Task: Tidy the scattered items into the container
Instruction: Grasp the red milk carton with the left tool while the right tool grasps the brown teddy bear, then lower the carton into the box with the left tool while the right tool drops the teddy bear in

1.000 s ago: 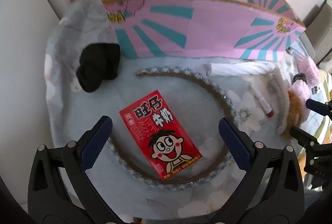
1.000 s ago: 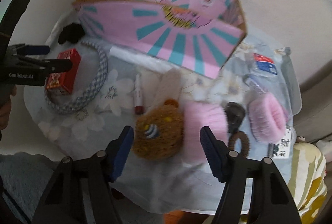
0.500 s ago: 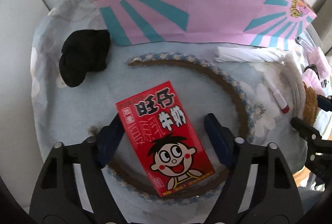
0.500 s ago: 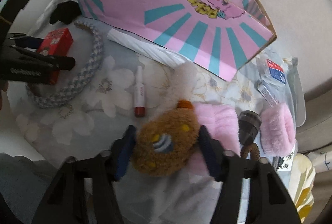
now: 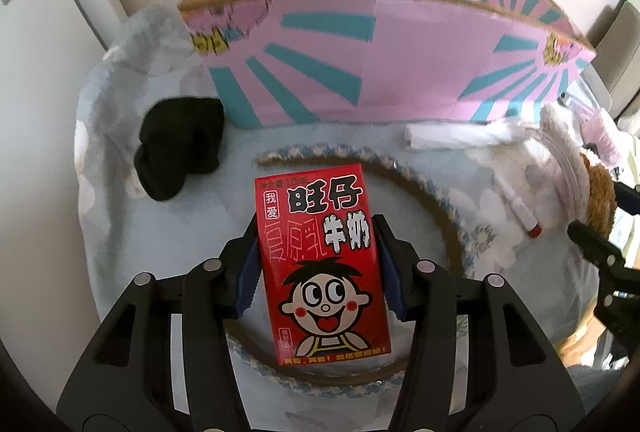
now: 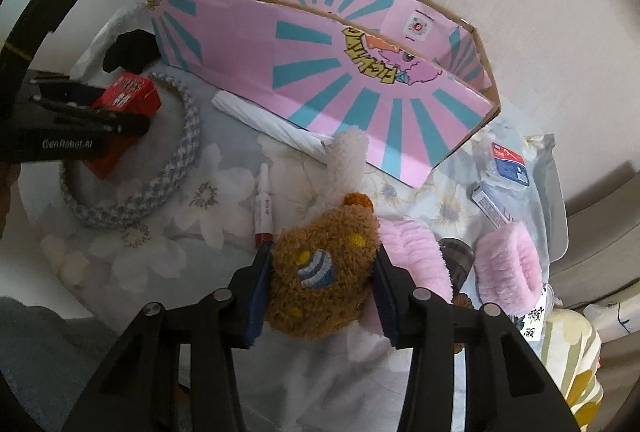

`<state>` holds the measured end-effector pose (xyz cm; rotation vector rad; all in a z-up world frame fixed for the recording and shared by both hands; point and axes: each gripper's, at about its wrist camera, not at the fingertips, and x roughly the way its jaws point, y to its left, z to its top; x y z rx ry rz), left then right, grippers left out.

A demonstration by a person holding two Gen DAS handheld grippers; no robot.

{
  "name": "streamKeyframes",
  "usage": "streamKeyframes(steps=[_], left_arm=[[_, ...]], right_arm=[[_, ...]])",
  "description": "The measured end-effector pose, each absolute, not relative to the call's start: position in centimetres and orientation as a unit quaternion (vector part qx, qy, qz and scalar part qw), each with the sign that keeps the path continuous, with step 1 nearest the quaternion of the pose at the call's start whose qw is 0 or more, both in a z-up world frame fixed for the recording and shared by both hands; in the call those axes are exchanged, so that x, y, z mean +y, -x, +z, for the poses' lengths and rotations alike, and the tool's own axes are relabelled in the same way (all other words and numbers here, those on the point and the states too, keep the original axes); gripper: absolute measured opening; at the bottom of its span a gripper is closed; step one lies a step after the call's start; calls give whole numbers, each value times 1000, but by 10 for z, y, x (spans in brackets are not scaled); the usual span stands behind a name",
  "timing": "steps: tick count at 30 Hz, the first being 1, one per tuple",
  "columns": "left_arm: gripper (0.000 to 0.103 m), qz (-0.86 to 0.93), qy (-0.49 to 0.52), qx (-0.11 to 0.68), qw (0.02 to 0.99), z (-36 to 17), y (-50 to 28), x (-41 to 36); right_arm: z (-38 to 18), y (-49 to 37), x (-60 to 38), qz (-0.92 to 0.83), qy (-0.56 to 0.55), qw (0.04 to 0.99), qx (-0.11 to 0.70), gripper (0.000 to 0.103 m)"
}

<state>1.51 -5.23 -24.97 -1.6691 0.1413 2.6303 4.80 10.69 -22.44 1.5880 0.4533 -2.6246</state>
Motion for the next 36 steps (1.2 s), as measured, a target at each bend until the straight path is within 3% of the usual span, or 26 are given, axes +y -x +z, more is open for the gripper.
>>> streamKeyframes(steps=[4, 8, 12, 16, 26, 31, 36], left_arm=[[47, 847, 530, 48, 13, -237, -9, -55], [47, 850, 524, 52, 17, -232, -8, -51], [47, 857, 510, 62, 22, -228, -15, -45], [47, 870, 487, 62, 32, -189, -16, -39], [47, 909, 408, 71, 45, -93, 45, -15], [47, 897, 431, 91, 39, -103, 98, -1], [47, 882, 462, 87, 31, -133, 128, -3]], right_arm=[[-220, -56, 100, -854, -484, 15, 190, 42], [-220, -60, 85, -848, -443, 17, 290, 43], [-212, -58, 88, -858, -441, 27, 263, 42], [-188, -55, 95, -870, -418, 16, 262, 42], [-88, 15, 151, -906, -422, 12, 42, 42], [-83, 74, 155, -899, -438, 18, -1, 43], [-122, 116, 153, -868, -495, 7, -32, 43]])
